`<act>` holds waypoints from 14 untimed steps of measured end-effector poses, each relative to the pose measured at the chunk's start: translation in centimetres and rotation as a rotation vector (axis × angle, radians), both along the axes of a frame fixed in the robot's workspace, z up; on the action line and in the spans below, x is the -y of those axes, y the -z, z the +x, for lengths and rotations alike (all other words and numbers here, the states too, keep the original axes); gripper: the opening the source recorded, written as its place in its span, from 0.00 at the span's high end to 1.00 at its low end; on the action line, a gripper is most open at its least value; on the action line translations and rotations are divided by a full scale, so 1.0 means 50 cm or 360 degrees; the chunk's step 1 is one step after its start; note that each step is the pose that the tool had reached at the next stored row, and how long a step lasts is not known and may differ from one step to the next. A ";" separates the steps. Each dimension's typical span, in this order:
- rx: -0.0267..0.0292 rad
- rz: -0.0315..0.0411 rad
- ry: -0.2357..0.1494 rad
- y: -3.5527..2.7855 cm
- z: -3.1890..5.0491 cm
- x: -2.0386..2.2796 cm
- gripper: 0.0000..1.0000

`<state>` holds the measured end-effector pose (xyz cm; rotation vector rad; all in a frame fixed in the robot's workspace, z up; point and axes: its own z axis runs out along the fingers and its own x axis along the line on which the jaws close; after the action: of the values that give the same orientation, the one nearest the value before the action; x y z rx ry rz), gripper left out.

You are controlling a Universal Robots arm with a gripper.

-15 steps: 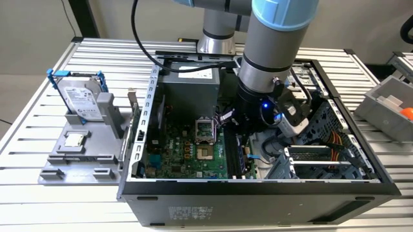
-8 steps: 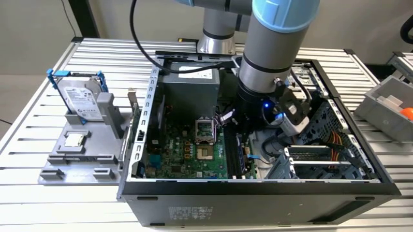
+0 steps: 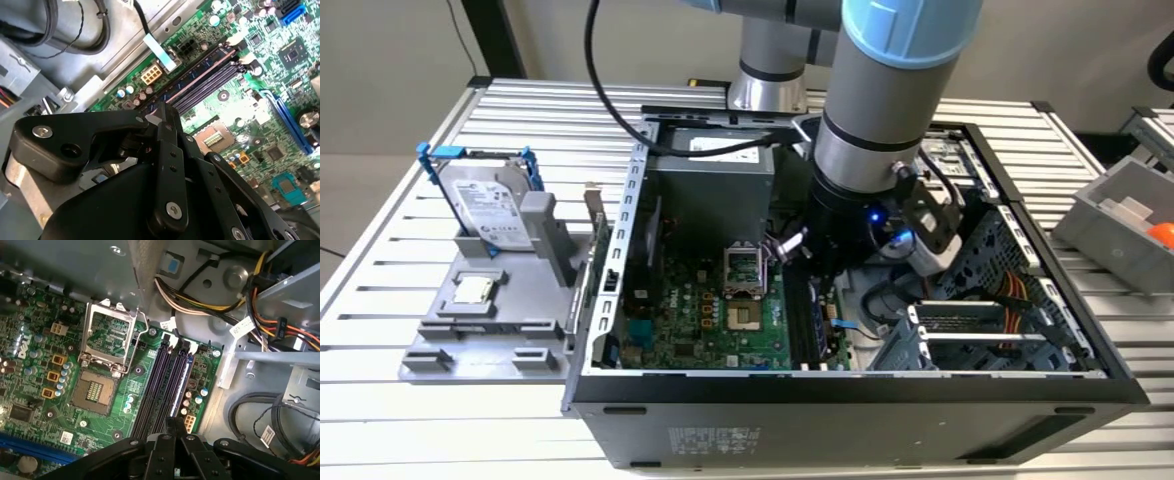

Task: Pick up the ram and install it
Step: 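Press down the ram until it locks into place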

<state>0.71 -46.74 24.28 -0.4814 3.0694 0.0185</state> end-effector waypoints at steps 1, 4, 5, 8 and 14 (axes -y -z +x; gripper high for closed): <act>-0.00001 0.0000 -0.0019 0.000 0.000 0.0000 1.00; -0.00001 0.0000 -0.0072 0.000 0.000 0.0000 1.00; -0.00001 0.0000 -0.0089 0.000 0.000 0.0000 1.00; -0.00001 0.0000 -0.0139 0.000 0.001 0.0000 1.00; 0.00000 0.0000 -0.0230 0.000 0.001 0.0000 1.00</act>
<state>0.76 -46.74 24.28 -0.7022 3.0274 0.0223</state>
